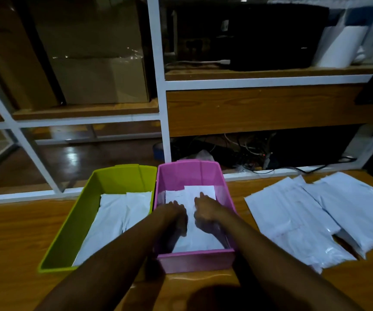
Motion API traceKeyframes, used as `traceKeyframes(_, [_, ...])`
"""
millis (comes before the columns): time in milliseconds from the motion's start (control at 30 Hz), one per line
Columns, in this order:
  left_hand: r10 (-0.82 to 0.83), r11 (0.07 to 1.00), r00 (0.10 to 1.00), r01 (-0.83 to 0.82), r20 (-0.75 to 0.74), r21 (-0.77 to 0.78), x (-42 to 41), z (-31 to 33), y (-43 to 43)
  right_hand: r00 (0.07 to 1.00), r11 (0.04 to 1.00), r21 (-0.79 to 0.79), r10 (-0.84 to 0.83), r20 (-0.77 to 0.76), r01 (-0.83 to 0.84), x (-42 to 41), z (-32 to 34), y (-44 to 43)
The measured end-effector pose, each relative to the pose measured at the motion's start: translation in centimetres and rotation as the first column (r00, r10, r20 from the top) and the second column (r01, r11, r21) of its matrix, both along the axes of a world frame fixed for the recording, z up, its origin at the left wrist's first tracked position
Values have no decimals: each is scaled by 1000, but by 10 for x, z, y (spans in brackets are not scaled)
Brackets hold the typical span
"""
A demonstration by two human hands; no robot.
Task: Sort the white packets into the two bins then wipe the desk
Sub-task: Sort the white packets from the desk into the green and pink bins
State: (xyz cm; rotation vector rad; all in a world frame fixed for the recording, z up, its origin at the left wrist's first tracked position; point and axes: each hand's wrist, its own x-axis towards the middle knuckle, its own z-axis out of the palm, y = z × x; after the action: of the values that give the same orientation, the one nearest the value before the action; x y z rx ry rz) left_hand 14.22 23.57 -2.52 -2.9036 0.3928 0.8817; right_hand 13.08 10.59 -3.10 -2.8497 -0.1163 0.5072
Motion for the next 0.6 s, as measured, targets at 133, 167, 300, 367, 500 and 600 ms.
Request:
traceKeyframes(133, [-30,992,999,35,-41,125,11,-17,-11,959,970,-209,68,-276,-128,1,-22,-4])
traceKeyframes(167, [-14,989,1000,14,-5,144,14,-26,-14,950,964,-227,65,-306,-139,0,-26,-5])
traceKeyframes(300, [-104,973,992,87,69,213,11,-40,-15,933,944,-292,41,-358,-154,6,-42,-8])
traceKeyframes(367, [-171,969,983,156,63,193,17,-43,-17,936,937,-313,37,-351,-154,8,-50,-6])
traceKeyframes(500, [-132,983,986,116,105,143,16,-48,-19,952,939,-312,45,-304,-144,8,-58,-4])
traceKeyframes(600, [-69,991,995,61,66,120,14,-44,-17,958,947,-293,48,-283,-134,8,-52,-6])
